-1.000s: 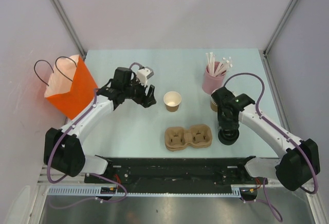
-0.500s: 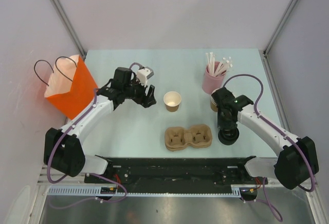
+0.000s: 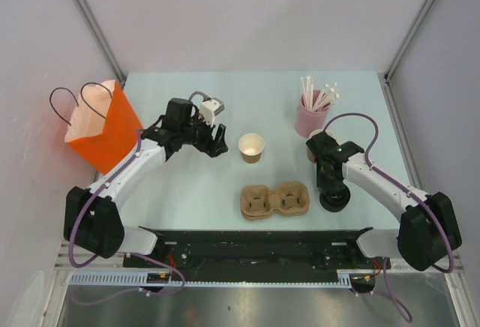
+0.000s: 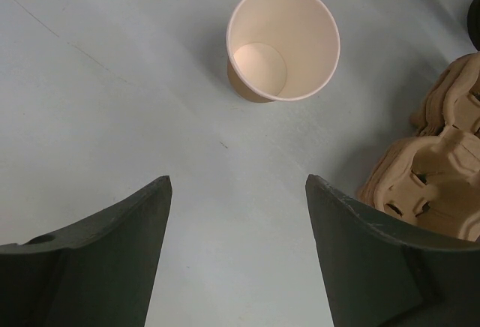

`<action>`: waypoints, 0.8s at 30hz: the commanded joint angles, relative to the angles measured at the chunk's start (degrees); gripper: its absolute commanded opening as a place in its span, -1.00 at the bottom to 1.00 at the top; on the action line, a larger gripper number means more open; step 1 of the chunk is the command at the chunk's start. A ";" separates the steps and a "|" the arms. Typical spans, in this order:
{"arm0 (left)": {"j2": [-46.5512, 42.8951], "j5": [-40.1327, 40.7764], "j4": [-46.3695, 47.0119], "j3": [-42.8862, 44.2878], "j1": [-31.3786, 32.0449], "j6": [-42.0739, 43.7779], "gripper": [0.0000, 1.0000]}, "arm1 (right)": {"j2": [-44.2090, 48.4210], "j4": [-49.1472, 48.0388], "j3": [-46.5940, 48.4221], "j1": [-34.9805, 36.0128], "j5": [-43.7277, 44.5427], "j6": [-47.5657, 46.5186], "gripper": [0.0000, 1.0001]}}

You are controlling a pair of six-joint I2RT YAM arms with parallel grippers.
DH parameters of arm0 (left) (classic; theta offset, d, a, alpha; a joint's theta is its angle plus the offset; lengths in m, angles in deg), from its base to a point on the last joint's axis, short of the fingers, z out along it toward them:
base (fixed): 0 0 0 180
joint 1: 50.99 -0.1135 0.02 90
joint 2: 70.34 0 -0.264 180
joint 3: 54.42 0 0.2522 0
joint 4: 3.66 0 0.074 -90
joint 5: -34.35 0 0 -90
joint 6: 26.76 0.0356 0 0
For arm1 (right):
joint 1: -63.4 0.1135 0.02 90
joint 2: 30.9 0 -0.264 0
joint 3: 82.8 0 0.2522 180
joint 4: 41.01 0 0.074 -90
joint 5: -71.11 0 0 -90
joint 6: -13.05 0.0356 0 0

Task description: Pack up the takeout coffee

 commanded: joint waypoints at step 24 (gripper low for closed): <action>-0.08 -0.59 0.52 1.49 0.06 -0.12 0.53 | 5.36 3.63 16.08 6.28 -1.98 -7.41 -1.00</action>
